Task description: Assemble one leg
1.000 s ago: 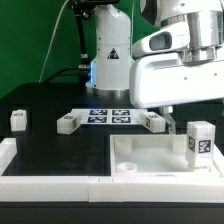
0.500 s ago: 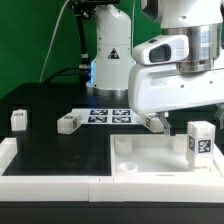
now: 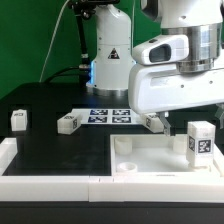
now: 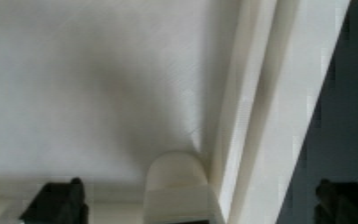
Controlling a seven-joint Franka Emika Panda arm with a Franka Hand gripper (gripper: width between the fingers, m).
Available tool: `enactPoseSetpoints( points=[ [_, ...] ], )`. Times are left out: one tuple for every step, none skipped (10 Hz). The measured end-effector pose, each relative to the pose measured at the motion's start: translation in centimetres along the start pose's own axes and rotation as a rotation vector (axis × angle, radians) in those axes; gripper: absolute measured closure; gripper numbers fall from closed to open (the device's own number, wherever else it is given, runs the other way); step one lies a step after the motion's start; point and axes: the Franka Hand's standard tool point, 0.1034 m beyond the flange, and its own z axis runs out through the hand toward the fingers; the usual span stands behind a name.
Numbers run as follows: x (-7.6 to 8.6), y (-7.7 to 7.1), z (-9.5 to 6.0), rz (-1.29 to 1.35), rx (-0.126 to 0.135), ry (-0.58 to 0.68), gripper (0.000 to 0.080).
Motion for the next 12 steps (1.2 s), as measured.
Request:
enactPoseSetpoints(
  points=[
    [0.0, 0.0, 0.0, 0.000, 0.000, 0.000, 0.0150],
    [-2.4, -0.1, 0.7, 0.002, 0.007, -0.121, 0.0150],
    [-2.3, -0.1, 0.4, 0.001, 0.011, -0.179, 0.0150],
    [-0.4, 0.1, -0.2, 0.002, 0.011, -0.147, 0.0150],
    [0.0, 0.2, 0.0, 0.004, 0.012, -0.146, 0.0150],
    [0.4, 0.2, 0.2, 0.005, 0.013, -0.147, 0.0150],
    [1.0, 0.2, 0.0, 0.005, 0.014, -0.141, 0.0150],
    [1.4, 0.3, -0.2, 0.005, 0.014, -0.136, 0.0150],
    [1.5, 0.2, -0.2, 0.005, 0.014, -0.133, 0.0150],
    [1.6, 0.1, -0.3, 0.005, 0.015, -0.131, 0.0150],
    [1.7, 0.1, -0.3, 0.003, 0.015, -0.128, 0.0150],
    [1.7, 0.1, -0.3, 0.003, 0.015, -0.128, 0.0277]
  ],
)
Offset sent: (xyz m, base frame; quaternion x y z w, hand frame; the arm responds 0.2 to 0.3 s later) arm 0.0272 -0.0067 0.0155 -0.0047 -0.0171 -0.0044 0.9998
